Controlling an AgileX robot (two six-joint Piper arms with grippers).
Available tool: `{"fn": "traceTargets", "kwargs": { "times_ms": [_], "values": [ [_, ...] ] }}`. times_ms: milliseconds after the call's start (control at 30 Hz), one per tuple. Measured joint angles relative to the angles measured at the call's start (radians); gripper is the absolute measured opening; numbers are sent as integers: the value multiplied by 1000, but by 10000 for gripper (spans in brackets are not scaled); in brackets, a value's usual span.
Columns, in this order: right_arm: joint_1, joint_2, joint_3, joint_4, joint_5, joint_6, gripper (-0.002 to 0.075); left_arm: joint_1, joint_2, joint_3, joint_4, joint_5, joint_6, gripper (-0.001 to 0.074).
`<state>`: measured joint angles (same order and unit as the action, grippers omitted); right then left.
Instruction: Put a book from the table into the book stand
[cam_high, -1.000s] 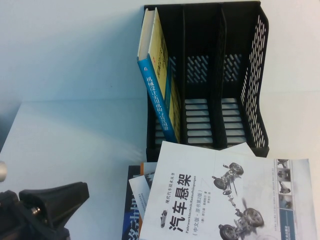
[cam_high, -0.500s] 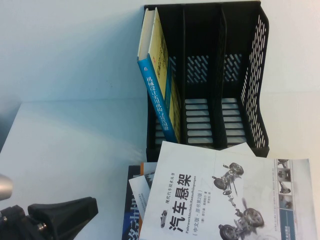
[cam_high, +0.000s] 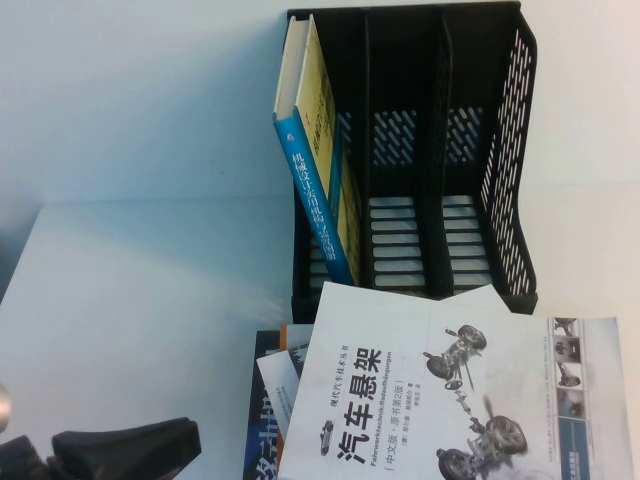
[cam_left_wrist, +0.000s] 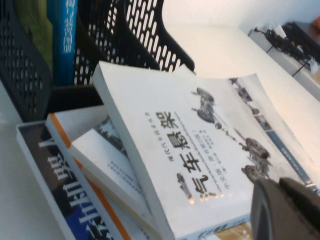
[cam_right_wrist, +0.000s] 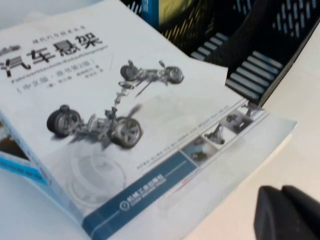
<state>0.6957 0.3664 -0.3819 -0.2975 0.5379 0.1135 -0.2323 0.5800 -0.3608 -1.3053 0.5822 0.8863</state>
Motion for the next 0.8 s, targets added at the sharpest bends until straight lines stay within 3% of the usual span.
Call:
{"fn": "traceTargets", "kwargs": {
  "times_ms": [267, 533, 700, 800],
  "values": [
    [0, 0, 74, 0, 14, 0, 4, 183, -317, 64, 6, -19, 187, -4],
    [0, 0, 81, 0, 54, 2, 4, 238, -585, 176, -15, -232, 370, -4],
    [0, 0, 81, 0, 54, 2, 3, 238, -590, 211, -111, -349, 363, -4],
    [0, 0, 81, 0, 54, 2, 3, 240, -593, 231, 103, -322, 118, -4]
  ]
}}
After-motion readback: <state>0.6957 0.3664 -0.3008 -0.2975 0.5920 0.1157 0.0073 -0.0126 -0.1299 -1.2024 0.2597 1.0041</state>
